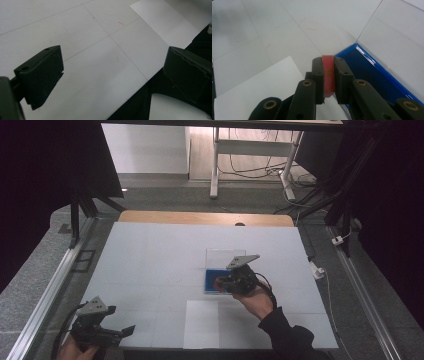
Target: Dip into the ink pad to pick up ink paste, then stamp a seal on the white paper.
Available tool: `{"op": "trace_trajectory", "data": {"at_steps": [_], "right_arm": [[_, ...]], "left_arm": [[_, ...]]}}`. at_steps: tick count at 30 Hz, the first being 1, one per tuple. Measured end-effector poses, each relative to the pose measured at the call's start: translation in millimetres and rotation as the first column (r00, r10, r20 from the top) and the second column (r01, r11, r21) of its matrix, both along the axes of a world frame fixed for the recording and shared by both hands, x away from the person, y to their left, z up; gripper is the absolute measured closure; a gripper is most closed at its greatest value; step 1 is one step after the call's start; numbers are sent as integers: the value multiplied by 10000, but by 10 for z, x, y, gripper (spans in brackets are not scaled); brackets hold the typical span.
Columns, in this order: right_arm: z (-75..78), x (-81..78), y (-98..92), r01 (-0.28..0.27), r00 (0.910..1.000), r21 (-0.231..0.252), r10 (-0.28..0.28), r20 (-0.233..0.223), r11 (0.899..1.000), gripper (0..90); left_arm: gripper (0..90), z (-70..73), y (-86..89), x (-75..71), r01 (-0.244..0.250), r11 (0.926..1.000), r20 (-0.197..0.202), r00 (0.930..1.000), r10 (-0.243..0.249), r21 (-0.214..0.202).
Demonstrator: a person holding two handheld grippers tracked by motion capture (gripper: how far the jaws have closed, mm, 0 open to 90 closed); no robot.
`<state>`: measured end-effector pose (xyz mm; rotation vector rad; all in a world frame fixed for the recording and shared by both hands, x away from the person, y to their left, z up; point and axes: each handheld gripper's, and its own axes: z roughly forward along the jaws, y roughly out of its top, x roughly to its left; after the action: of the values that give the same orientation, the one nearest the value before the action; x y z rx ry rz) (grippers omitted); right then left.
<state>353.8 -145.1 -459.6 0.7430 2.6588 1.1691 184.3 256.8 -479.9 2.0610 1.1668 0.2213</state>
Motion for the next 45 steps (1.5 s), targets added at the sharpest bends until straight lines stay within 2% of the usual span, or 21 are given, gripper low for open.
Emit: {"op": "trace_trajectory", "data": {"at_steps": [30, 37, 45], "right_arm": [[47, -271, 60, -697, 9975, -74, 696, -88, 9975, 799], [32, -352, 105, -1069, 9942, -317, 1072, 81, 9938, 799], [-18, -451, 167, -1484, 9889, -413, 1483, -57, 9881, 799]], "left_arm": [[32, 2, 2, -4, 26, 10000, 37, 10000, -26, -7], [32, 2, 3, -4, 28, 10000, 41, 10000, -28, -14], [32, 2, 8, -4, 34, 10000, 42, 10000, -34, -51]]}}
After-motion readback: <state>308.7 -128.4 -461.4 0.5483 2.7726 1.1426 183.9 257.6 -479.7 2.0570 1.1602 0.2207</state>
